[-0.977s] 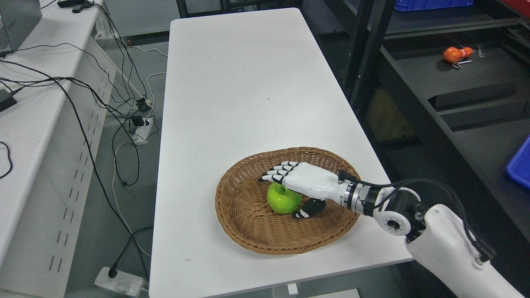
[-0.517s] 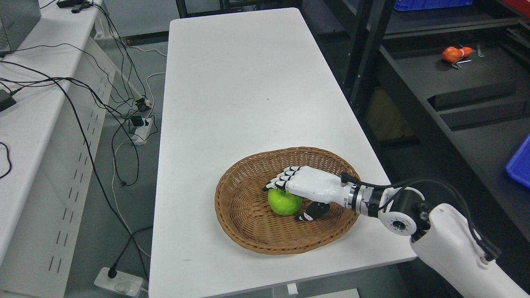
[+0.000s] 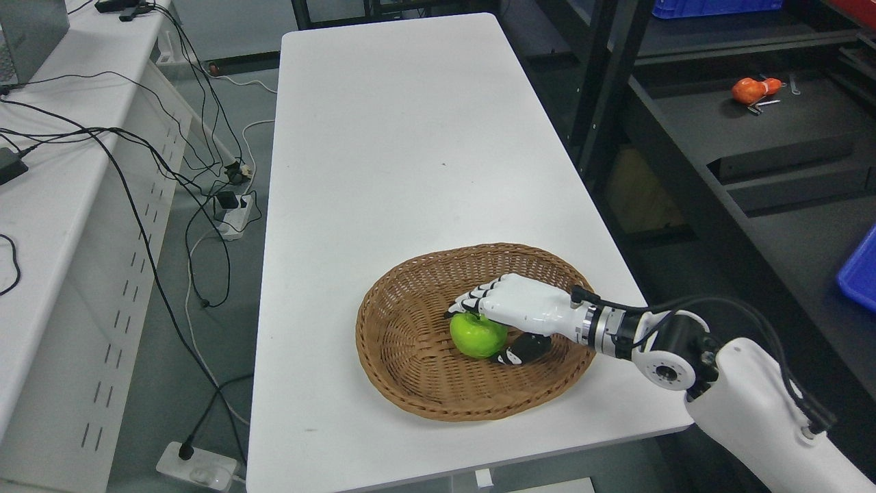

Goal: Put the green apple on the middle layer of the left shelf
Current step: 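Lift the green apple out of the basket with the right hand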

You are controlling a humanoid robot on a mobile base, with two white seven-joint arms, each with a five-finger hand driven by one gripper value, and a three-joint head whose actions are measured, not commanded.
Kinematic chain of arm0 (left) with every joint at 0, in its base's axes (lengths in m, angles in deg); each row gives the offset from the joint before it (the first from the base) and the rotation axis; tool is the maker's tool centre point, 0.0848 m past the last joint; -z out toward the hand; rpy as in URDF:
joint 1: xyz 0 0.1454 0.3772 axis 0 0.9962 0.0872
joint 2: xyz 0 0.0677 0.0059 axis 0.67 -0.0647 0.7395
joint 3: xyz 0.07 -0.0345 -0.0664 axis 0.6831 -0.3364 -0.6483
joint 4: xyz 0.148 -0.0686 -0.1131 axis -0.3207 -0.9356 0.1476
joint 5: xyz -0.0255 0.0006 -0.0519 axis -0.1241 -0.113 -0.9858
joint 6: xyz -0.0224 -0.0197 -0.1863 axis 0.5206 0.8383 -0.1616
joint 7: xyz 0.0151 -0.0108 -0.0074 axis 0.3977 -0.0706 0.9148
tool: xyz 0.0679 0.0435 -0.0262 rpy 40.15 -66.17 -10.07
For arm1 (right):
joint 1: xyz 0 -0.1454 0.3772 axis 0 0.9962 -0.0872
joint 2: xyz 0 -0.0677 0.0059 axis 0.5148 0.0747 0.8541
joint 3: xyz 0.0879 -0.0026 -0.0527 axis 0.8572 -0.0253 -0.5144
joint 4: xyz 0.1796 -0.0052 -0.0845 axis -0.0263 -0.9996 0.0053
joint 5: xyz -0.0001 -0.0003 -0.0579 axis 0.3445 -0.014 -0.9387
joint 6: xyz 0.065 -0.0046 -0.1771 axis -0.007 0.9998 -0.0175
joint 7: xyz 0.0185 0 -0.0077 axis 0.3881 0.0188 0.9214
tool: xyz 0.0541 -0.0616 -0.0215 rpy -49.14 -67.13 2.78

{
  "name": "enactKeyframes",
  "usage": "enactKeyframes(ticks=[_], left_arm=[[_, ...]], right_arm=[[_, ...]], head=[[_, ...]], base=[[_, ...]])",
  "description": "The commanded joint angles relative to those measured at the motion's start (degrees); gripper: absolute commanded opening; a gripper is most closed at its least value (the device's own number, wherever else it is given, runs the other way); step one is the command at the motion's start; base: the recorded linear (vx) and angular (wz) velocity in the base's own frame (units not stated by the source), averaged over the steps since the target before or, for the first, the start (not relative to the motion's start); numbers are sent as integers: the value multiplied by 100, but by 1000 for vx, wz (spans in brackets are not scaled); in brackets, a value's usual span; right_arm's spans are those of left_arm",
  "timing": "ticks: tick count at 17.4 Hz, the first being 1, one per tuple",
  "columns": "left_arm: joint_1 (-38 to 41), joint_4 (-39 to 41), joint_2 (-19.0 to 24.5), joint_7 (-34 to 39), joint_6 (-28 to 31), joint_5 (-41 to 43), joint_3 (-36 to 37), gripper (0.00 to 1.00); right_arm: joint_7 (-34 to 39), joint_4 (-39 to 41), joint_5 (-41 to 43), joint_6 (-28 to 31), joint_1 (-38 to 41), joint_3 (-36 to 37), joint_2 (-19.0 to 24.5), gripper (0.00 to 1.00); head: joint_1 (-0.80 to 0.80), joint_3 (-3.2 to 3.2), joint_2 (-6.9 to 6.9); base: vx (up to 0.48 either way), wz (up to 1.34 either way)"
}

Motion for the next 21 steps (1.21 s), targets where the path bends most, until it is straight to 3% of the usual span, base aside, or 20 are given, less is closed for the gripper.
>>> enactKeyframes(ticks=[1,4,11,15,21], left_arm=[[0,4,100,2,2,0,0,100],[0,-5,100,2,2,0,0,100],[0,4,100,2,2,0,0,100],[0,-5,100,2,2,0,0,100],[0,-5,100,2,2,0,0,100]], right_arm=[[93,100,-9,53,101,739,-50,1],[-231,232,-26,368,303,1582,98,0],[-3403,232,-105,1520,1172,2945,958,1],[-3423,372,-88,1556,1595,3422,1829,2],[-3177,452,-44,1556,1938,3518,1962,4]], head=[[0,0,0],[0,0,0],[0,0,0],[0,0,0],[0,0,0]], base=[[0,0],[0,0],[0,0],[-29,-5],[-188,-67]])
